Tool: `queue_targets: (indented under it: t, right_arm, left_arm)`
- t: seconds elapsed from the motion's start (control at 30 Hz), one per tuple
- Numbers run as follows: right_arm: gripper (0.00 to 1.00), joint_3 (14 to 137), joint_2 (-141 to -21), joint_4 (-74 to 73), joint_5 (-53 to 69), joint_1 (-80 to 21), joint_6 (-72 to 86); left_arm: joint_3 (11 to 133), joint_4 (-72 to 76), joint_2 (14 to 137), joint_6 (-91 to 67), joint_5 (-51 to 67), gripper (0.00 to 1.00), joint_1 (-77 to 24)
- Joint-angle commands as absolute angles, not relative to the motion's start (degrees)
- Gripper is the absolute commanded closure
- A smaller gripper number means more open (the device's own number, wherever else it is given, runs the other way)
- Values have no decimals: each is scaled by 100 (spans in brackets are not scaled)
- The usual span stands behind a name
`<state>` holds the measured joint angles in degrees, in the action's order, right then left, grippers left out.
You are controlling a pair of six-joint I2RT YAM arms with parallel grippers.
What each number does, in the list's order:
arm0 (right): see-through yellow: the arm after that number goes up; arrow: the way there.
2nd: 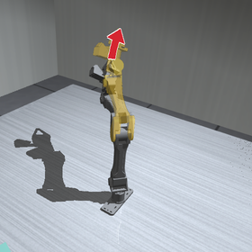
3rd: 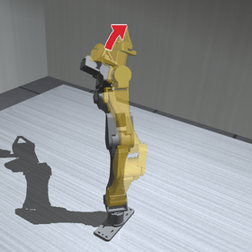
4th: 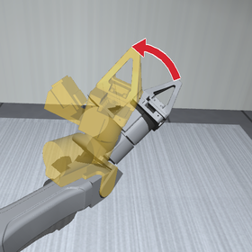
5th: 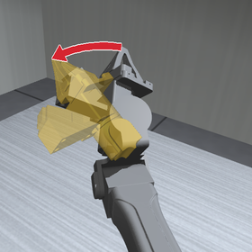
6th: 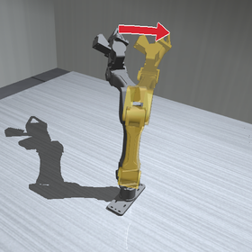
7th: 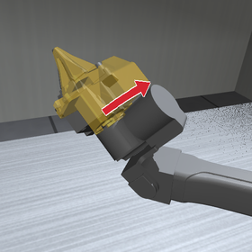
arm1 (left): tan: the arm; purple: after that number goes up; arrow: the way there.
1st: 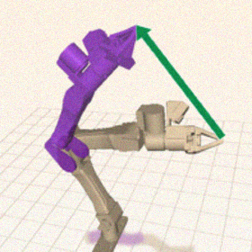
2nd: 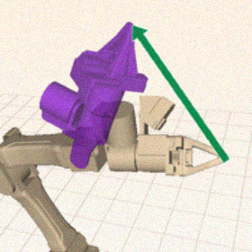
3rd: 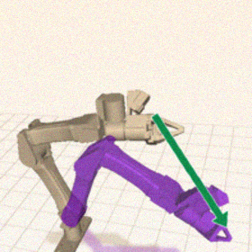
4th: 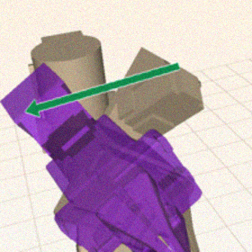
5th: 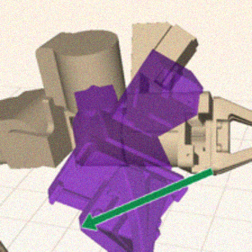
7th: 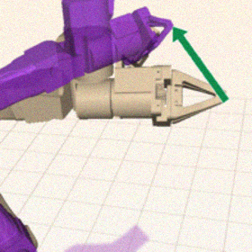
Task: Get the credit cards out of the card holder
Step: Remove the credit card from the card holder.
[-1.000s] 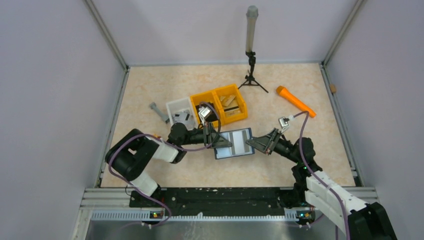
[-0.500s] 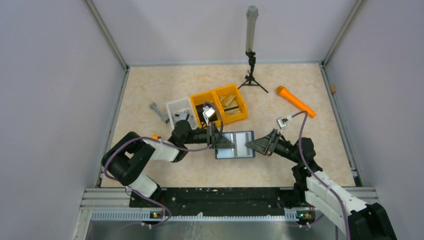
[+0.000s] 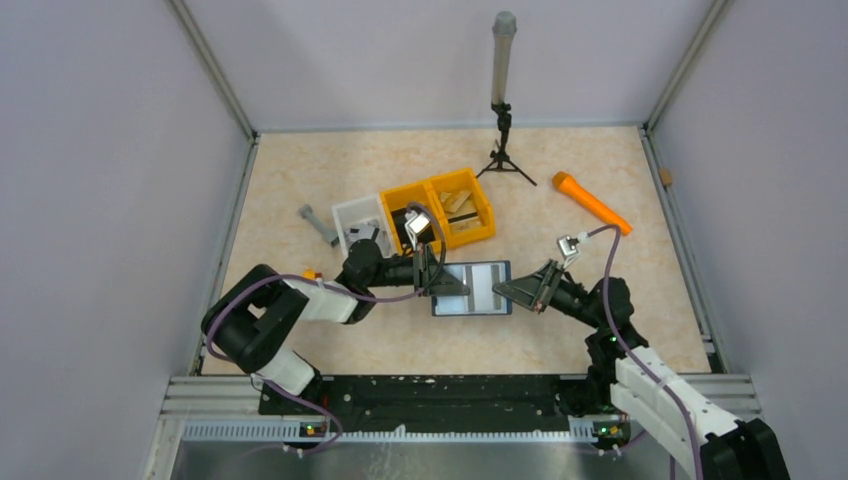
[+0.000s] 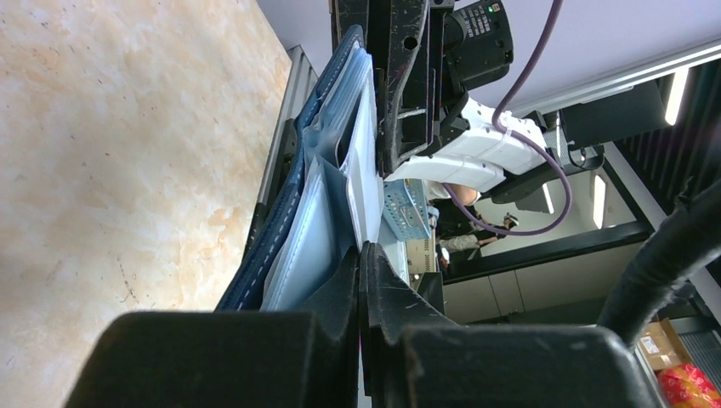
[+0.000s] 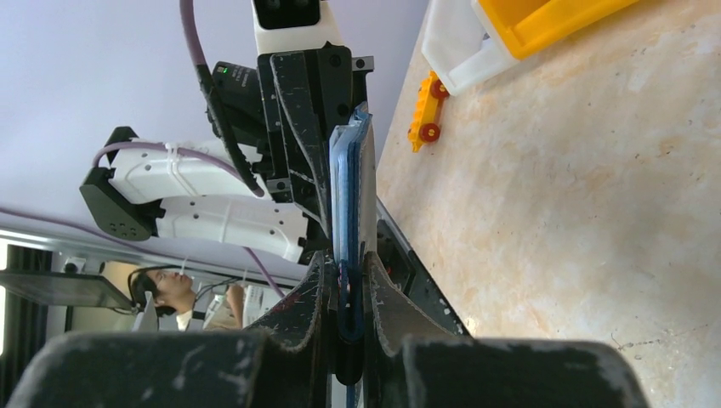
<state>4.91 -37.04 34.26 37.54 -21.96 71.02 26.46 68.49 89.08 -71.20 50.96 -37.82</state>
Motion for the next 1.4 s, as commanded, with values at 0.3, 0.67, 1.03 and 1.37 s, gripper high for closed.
queue_targets:
  t: [0.3,0.67,1.03,1.37]
  right_arm:
    - [100,839,-3664,3507,3843,-2199,6911]
    - [100,1018,-3556,2564,3603,-2197,6280]
    - [100,980,-3613,2567,3621,-2197,6148]
    - [100,937,-3547,2454,3502,-2197,6196]
  left_arm:
    - [2741,7149,8763,-7144,5177,100,-3743]
    - [2725,8041,8900,-7740,5246,69,-3736]
    - [2807,8037,9055,-7787,5238,81,-3804]
    - [2747,8453,9110,-7995,5273,100,-3786]
